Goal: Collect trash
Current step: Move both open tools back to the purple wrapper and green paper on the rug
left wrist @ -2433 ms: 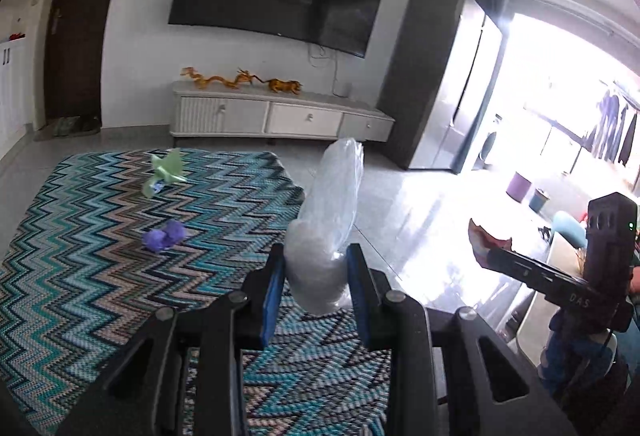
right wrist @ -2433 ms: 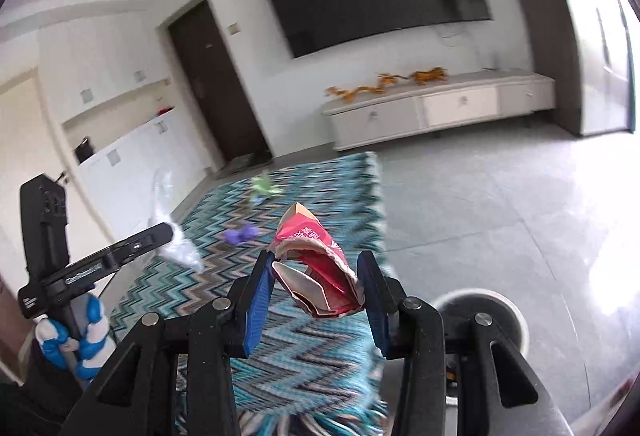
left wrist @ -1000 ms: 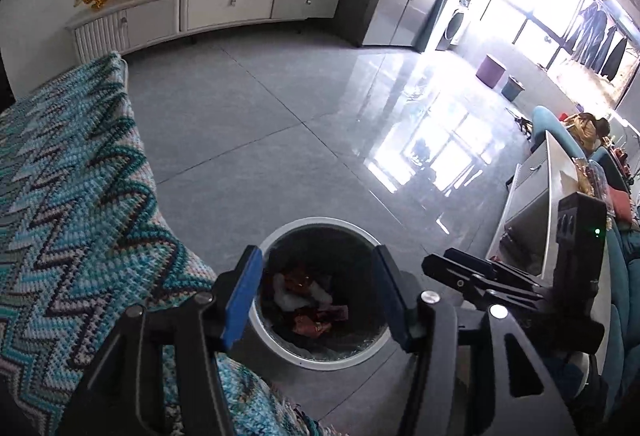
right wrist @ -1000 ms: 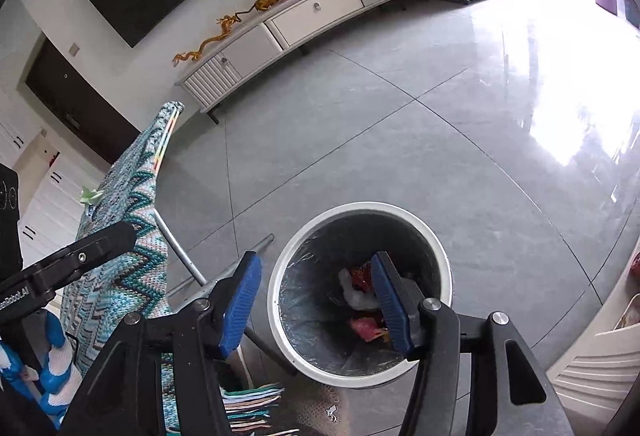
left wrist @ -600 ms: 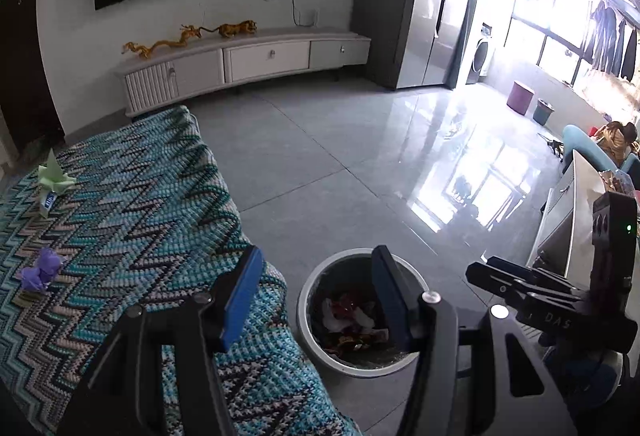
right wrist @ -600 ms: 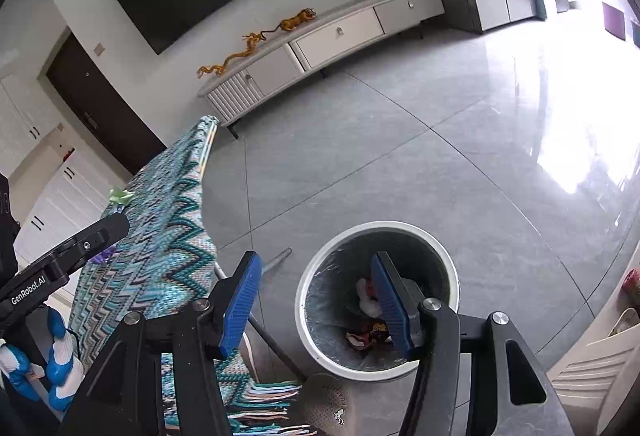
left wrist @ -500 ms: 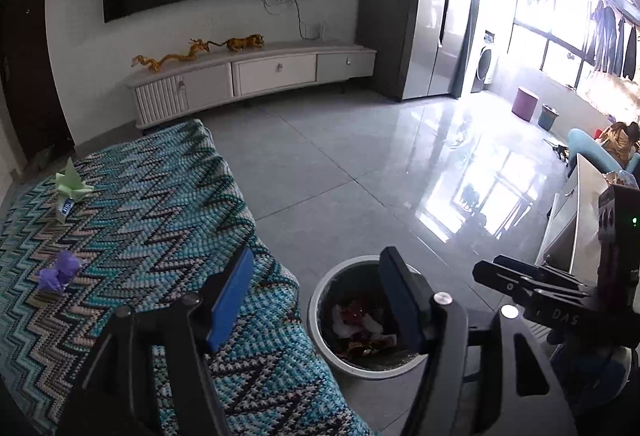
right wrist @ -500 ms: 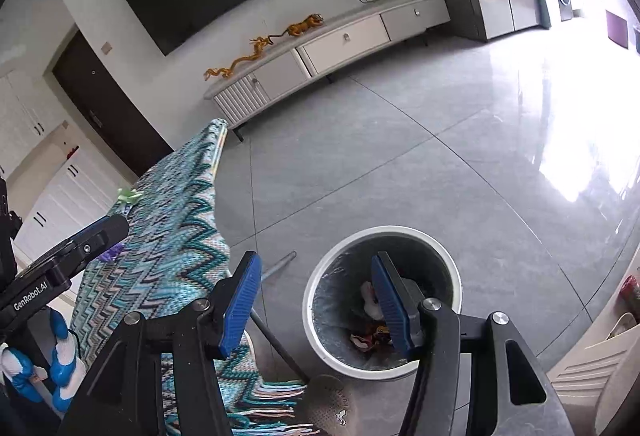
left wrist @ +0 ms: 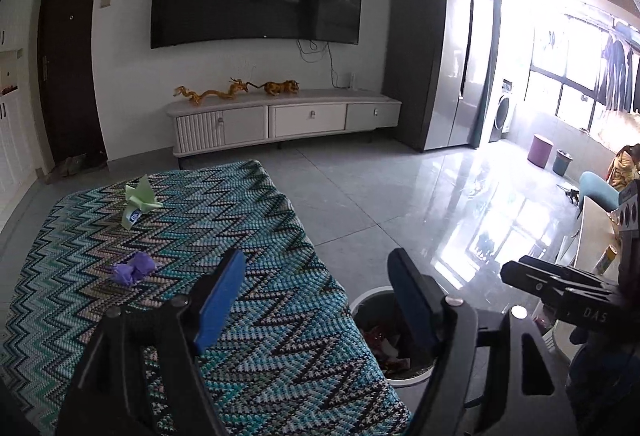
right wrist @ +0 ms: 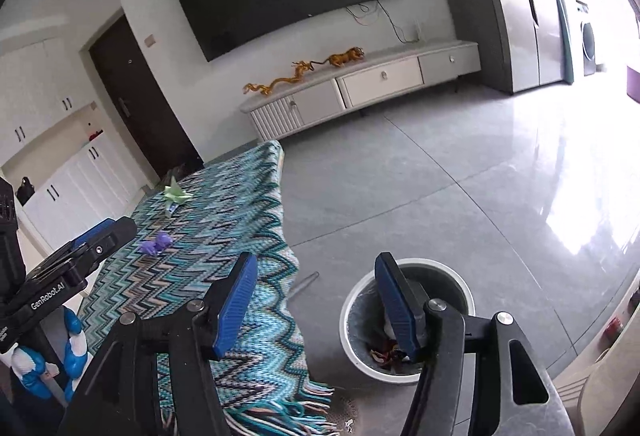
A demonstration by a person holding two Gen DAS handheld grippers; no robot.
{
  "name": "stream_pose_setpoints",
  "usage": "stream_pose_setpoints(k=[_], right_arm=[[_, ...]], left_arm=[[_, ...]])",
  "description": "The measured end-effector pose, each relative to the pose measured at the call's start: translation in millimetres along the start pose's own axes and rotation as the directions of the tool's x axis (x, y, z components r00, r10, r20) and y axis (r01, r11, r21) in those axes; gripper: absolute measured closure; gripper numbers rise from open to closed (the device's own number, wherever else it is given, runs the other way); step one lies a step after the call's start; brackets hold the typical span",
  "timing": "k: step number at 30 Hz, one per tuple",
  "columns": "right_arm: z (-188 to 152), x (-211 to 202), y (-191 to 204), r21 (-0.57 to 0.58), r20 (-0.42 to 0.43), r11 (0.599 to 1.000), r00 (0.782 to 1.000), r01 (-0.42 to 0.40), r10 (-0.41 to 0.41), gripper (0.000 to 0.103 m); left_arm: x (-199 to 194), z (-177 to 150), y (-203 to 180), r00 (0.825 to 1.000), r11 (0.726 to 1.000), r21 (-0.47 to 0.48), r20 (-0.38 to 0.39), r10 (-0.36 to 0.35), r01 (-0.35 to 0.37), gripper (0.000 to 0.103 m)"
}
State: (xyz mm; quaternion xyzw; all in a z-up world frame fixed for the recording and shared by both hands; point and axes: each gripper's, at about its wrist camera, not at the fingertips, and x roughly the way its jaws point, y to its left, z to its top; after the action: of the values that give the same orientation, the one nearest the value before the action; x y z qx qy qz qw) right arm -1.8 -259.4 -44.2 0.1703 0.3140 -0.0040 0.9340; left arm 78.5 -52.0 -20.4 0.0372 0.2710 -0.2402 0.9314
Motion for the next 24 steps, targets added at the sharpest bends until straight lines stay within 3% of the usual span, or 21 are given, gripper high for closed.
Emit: stream_pose_setpoints(k=[12, 24], right_arm=[[4.1, -26.6, 70.8, -0.134, 0.048, 0.99, 0.998, -0.041, 0.048, 0.043], [10.8, -32.4, 117.4, -0.217, 0.052, 0.972, 0.993, -0.094, 0.108, 0.042]], left_arm=[[-63.9, -4.8, 49.9, 0.987, 0.993, -0.047, 0.114, 0.114, -0.109, 0.03], [-87.6, -13.0, 92.5, 0.971, 0.978, -0.105, 0.135, 0.195, -0.182, 0.03]])
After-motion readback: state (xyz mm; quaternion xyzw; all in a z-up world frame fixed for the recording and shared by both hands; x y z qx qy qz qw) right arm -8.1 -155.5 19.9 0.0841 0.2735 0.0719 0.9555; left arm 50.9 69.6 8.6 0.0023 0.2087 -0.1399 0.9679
